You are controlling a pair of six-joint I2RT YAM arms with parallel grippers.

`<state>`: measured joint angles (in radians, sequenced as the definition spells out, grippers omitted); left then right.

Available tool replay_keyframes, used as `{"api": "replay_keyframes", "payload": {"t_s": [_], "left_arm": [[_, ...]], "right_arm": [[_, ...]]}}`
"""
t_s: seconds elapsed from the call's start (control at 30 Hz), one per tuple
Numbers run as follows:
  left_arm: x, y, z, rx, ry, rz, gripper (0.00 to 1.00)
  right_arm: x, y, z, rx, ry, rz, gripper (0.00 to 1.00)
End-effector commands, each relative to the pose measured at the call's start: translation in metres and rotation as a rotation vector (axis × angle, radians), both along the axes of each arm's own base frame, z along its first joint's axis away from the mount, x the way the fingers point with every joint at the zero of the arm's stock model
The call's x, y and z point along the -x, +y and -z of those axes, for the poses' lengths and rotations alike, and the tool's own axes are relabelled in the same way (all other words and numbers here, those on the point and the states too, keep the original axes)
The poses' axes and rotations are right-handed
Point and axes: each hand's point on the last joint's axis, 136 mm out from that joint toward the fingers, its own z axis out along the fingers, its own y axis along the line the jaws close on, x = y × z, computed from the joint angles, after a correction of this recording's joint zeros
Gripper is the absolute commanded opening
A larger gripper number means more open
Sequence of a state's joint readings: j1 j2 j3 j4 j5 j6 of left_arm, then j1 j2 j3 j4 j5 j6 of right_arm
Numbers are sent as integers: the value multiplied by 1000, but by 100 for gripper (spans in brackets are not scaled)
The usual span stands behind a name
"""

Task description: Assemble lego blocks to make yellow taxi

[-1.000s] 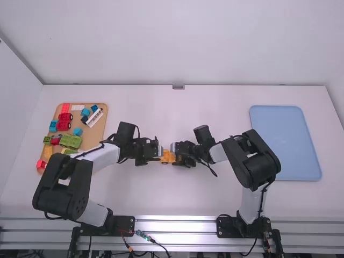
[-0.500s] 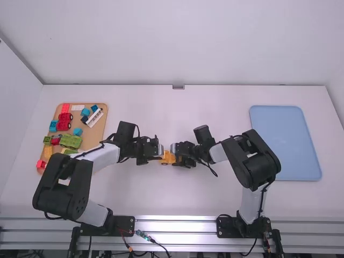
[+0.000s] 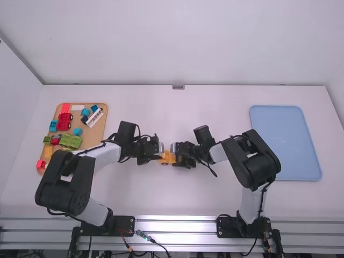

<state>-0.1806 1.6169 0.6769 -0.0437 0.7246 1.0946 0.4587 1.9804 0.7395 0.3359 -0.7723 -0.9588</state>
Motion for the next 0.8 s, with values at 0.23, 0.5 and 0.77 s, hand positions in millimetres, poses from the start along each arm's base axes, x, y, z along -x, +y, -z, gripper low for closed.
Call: {"api": "replay_keyframes", "payload": {"t_s": [0.23,0.5,0.77], "left_arm": [[2,-9,1,7,-1,66,2],[5,-11,0,18,8,80,2],[12,-20,2,1,-11,130,2]], "right_arm": [[0,0,4,8,28,6,63],[1,1,3,1,29,1,63],[4,0,4,3,22,-20,63]]}}
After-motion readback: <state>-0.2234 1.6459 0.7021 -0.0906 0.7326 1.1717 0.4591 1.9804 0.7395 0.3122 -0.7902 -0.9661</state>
